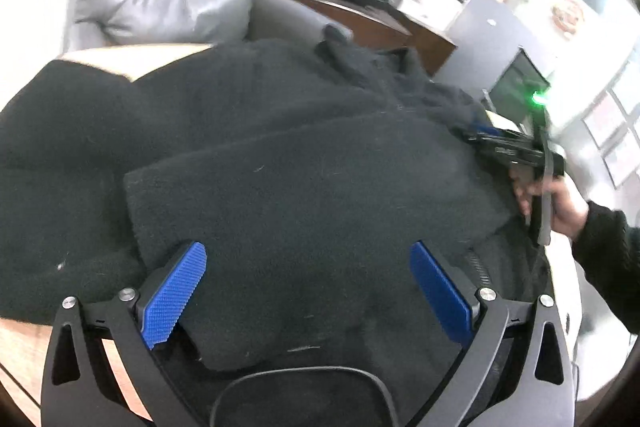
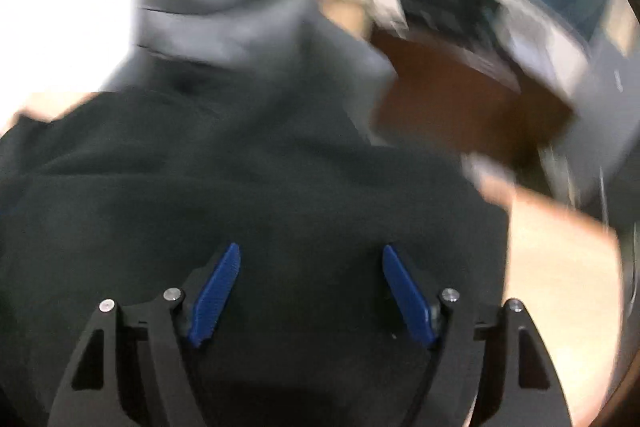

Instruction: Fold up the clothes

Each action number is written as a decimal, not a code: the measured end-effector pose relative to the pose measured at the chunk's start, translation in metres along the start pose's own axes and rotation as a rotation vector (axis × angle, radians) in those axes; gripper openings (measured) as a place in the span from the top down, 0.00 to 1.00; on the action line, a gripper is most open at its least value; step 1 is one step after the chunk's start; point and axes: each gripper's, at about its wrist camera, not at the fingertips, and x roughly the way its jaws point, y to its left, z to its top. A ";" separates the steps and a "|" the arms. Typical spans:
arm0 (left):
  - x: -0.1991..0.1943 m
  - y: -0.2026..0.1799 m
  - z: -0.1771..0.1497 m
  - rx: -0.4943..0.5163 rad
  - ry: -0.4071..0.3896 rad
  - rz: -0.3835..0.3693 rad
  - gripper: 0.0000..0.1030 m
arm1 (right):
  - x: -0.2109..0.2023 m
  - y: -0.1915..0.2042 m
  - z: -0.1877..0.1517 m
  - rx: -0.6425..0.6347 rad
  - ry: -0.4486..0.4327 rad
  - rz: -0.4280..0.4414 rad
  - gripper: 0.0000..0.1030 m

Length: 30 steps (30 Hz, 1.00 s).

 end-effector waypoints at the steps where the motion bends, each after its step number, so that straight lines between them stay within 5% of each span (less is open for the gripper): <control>1: 0.001 -0.001 -0.002 0.016 -0.013 0.006 0.00 | -0.001 -0.001 -0.003 -0.004 -0.014 -0.014 0.21; 8: -0.036 0.016 -0.010 -0.027 -0.117 0.083 0.01 | -0.002 -0.010 -0.009 0.019 -0.001 -0.074 0.13; 12: -0.111 0.090 -0.013 -0.260 -0.245 0.180 0.00 | -0.026 0.000 -0.007 0.012 0.000 -0.110 0.12; 15: -0.164 0.178 -0.038 -0.542 -0.321 0.239 0.00 | -0.064 0.023 -0.009 -0.015 -0.097 -0.030 0.12; 18: -0.199 0.262 -0.067 -0.806 -0.378 0.362 0.00 | -0.089 0.054 -0.017 -0.045 -0.142 0.037 0.12; 22: -0.209 0.345 -0.099 -1.085 -0.458 0.398 0.00 | -0.094 0.090 -0.026 -0.030 -0.122 0.110 0.12; 30: -0.196 0.418 -0.091 -1.224 -0.563 0.324 0.03 | -0.111 0.166 -0.041 -0.082 -0.129 0.213 0.12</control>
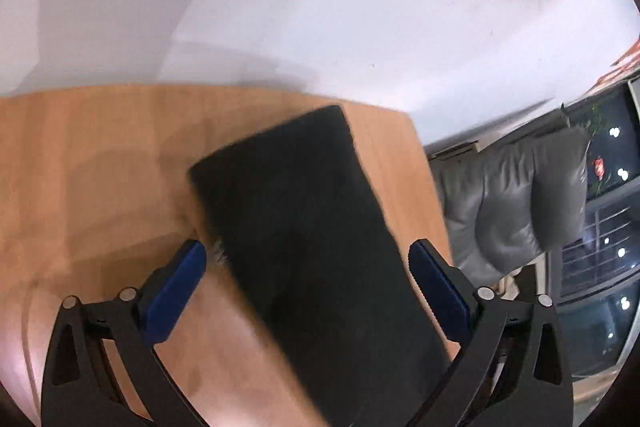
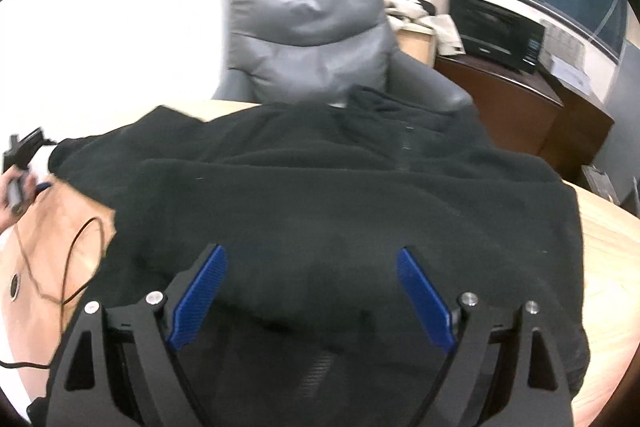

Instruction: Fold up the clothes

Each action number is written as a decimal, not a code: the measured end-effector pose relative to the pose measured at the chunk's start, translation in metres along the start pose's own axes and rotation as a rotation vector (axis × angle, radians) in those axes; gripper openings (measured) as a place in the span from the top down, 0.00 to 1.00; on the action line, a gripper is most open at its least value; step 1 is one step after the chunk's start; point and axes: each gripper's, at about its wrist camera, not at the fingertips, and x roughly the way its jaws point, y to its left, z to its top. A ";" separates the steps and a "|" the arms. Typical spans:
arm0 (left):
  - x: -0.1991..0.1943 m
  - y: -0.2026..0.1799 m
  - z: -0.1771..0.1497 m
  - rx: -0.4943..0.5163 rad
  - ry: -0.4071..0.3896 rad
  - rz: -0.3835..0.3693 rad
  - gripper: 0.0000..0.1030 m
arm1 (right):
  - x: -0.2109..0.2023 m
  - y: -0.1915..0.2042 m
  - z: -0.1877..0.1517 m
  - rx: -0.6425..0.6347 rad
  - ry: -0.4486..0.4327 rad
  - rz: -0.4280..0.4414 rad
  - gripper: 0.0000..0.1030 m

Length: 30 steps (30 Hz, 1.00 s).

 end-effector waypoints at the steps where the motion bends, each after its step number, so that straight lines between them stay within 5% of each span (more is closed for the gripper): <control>1: 0.003 0.000 0.002 -0.007 0.001 -0.008 0.09 | -0.001 0.006 0.000 -0.008 0.002 0.008 0.12; 3: 0.011 0.001 0.005 -0.022 0.017 -0.017 0.28 | -0.002 0.013 0.000 -0.019 0.008 0.018 0.12; 5: 0.021 0.004 0.006 -0.037 0.055 -0.029 0.86 | -0.003 0.016 -0.001 -0.021 0.010 0.025 0.12; 6: 0.024 0.006 0.004 -0.036 0.063 -0.037 0.93 | -0.003 0.018 -0.002 -0.018 0.011 0.029 0.12; 13: 0.019 -0.007 -0.008 -0.042 0.026 -0.138 0.93 | -0.009 0.015 -0.012 0.008 0.004 0.051 0.12; 21: -0.036 -0.111 -0.063 0.077 0.028 -0.358 0.94 | -0.047 -0.022 -0.020 0.064 -0.056 0.068 0.14; 25: -0.079 -0.215 -0.148 0.247 0.092 -0.540 0.94 | -0.087 -0.047 -0.018 0.086 -0.131 0.087 0.16; 30: -0.119 -0.307 -0.308 0.456 0.244 -0.652 0.94 | -0.147 -0.089 -0.015 0.130 -0.253 0.112 0.16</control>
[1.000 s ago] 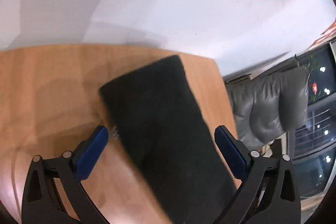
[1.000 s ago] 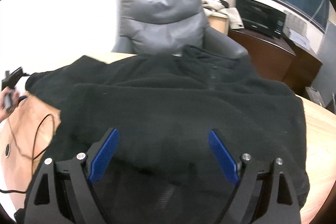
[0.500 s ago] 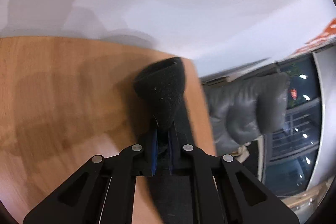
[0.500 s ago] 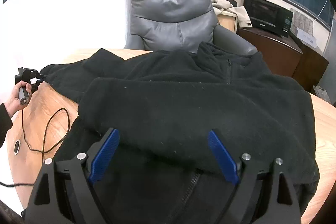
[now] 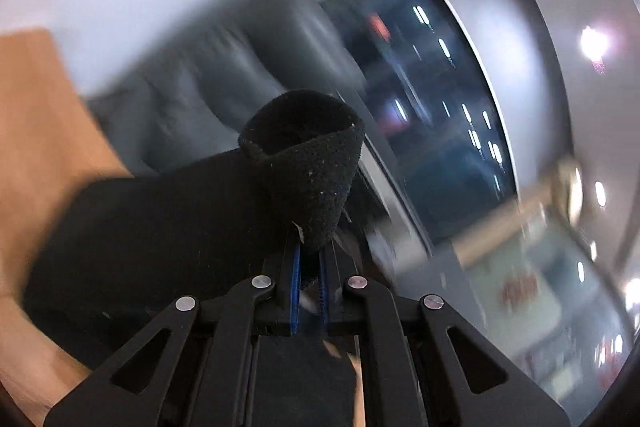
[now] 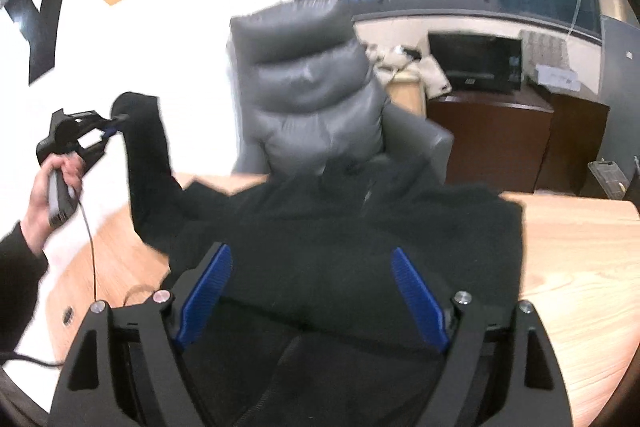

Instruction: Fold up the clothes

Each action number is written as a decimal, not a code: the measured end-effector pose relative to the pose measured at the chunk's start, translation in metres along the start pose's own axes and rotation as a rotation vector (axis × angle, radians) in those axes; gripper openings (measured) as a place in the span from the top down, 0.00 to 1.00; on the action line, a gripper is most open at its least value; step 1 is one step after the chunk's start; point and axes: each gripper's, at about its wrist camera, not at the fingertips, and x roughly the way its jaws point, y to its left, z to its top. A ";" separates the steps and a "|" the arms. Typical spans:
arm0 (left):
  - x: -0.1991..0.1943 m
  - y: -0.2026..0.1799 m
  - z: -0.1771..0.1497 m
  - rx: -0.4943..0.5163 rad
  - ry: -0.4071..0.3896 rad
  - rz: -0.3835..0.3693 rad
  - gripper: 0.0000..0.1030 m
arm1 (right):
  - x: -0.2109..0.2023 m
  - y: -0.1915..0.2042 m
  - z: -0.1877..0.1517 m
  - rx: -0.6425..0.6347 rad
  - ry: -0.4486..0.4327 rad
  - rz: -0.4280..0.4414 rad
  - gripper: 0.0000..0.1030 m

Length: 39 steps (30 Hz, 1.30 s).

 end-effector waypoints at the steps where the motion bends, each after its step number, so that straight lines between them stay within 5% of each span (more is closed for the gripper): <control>1: 0.019 -0.022 -0.026 0.032 0.041 -0.008 0.94 | -0.012 -0.009 0.004 0.009 -0.022 0.000 0.16; 5: 0.087 -0.077 -0.140 0.094 0.219 -0.031 0.94 | -0.055 -0.046 0.010 0.031 -0.086 -0.027 0.16; 10: 0.133 -0.094 -0.270 0.162 0.370 0.029 0.94 | -0.085 -0.106 0.008 0.103 -0.111 -0.065 0.16; 14: 0.141 -0.098 -0.329 0.248 0.452 0.109 0.89 | -0.059 -0.148 0.001 0.182 -0.030 -0.056 0.16; 16: 0.121 -0.104 -0.328 0.255 0.465 0.083 0.78 | -0.042 -0.166 -0.002 0.219 0.015 -0.048 0.09; 19: 0.078 -0.115 -0.311 0.279 0.457 0.005 0.45 | -0.001 -0.176 -0.005 0.249 0.102 -0.016 0.06; 22: 0.034 -0.098 -0.282 0.366 0.370 0.030 0.24 | 0.045 -0.174 -0.012 0.251 0.182 0.016 0.06; 26: 0.009 -0.046 -0.236 0.384 0.333 0.179 0.24 | 0.099 -0.165 -0.031 0.234 0.281 -0.014 0.06; 27: 0.005 -0.028 -0.225 0.359 0.332 0.220 0.24 | 0.111 -0.162 -0.036 0.223 0.309 -0.031 0.13; 29: 0.011 0.013 -0.203 0.313 0.349 0.288 0.26 | 0.127 -0.153 -0.043 0.172 0.359 -0.062 0.39; 31: 0.021 0.050 -0.186 0.272 0.357 0.346 0.27 | 0.133 -0.146 -0.043 0.143 0.363 -0.071 0.79; 32: 0.020 0.070 -0.182 0.232 0.357 0.367 0.30 | 0.130 -0.144 -0.036 0.153 0.351 -0.059 0.91; 34: 0.032 0.101 -0.176 0.129 0.355 0.362 0.42 | 0.112 -0.131 -0.016 0.136 0.269 -0.036 0.95; 36: 0.030 0.112 -0.174 0.092 0.339 0.311 0.41 | 0.078 -0.107 0.012 0.045 0.126 -0.017 0.95; 39: 0.024 0.116 -0.178 0.093 0.332 0.285 0.44 | 0.083 -0.114 0.001 0.052 0.173 -0.055 0.95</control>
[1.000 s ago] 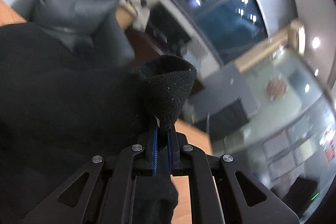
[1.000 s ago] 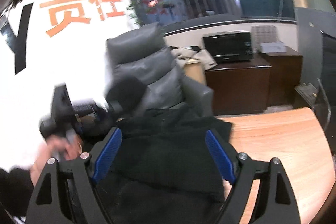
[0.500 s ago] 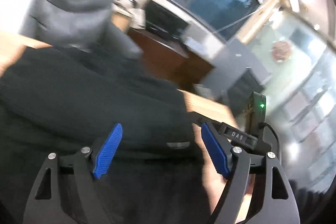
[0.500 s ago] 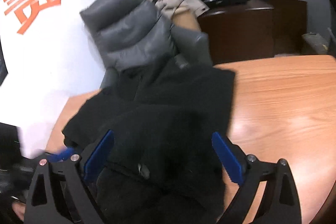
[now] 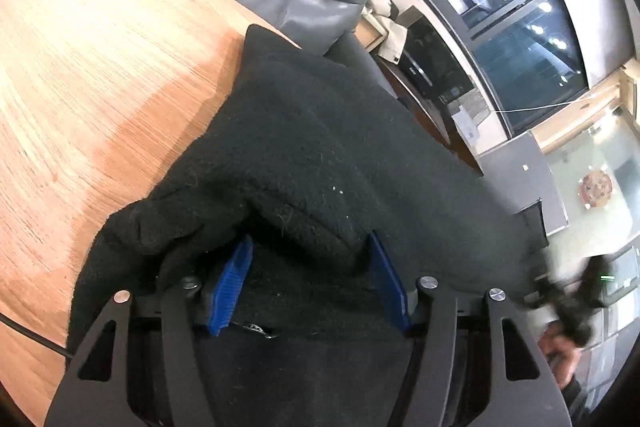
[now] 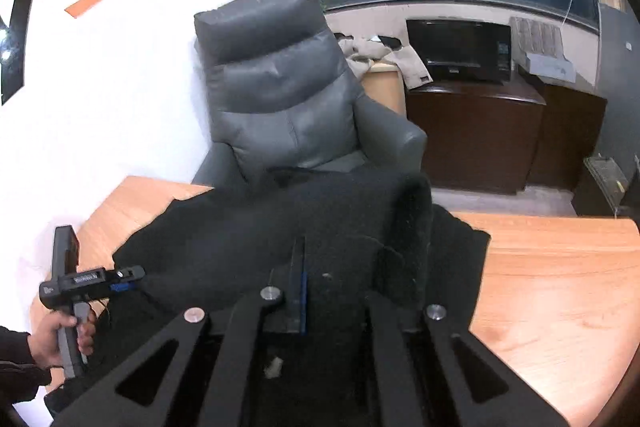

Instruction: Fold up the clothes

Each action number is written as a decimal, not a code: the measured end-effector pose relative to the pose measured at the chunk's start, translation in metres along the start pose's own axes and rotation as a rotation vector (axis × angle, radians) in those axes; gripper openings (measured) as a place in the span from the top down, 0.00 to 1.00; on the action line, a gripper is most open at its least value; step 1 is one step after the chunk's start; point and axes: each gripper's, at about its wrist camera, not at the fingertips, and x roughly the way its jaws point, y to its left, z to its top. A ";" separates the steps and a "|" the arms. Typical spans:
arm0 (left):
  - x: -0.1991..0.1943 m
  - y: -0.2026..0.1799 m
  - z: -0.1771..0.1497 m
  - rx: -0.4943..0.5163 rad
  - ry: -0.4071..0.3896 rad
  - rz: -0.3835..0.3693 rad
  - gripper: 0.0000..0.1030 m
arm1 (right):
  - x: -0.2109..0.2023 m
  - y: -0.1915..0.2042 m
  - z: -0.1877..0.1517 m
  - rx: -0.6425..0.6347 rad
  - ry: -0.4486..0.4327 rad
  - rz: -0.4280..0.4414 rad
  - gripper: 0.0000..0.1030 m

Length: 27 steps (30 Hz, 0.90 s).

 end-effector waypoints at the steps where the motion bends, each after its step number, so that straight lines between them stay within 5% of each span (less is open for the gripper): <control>1: -0.002 0.002 -0.002 0.005 0.002 -0.001 0.50 | 0.013 -0.008 -0.010 0.019 0.065 -0.018 0.95; 3: -0.004 0.010 -0.003 -0.005 0.009 -0.002 0.61 | 0.054 -0.030 -0.042 0.057 0.267 -0.064 0.92; 5: -0.011 0.020 -0.004 -0.037 0.015 -0.031 0.65 | 0.052 -0.029 -0.047 0.032 0.257 -0.080 0.89; 9: 0.001 0.020 0.002 0.000 0.011 -0.010 0.65 | 0.034 -0.006 -0.038 -0.054 0.280 -0.178 0.50; 11: -0.003 0.012 0.003 0.021 0.014 0.001 0.59 | 0.014 0.013 -0.021 -0.126 0.257 -0.163 0.49; 12: -0.005 0.008 0.002 0.035 0.020 0.002 0.55 | 0.002 0.024 -0.010 -0.171 0.232 -0.139 0.46; 15: -0.017 0.000 0.000 0.067 -0.004 0.000 0.33 | -0.015 0.073 0.033 -0.308 0.150 0.020 0.13; 16: -0.022 -0.002 -0.001 0.077 -0.017 -0.002 0.25 | -0.005 0.093 0.046 -0.345 0.146 0.099 0.10; 19: -0.018 0.002 0.000 0.080 -0.010 -0.006 0.24 | 0.028 0.150 0.084 -0.454 0.140 0.340 0.10; 23: -0.018 0.006 0.001 0.084 -0.012 -0.033 0.24 | 0.149 0.207 0.110 -0.503 0.334 0.602 0.10; 27: -0.019 0.009 -0.002 0.090 -0.021 -0.043 0.24 | 0.274 0.236 0.106 -0.514 0.550 0.541 0.10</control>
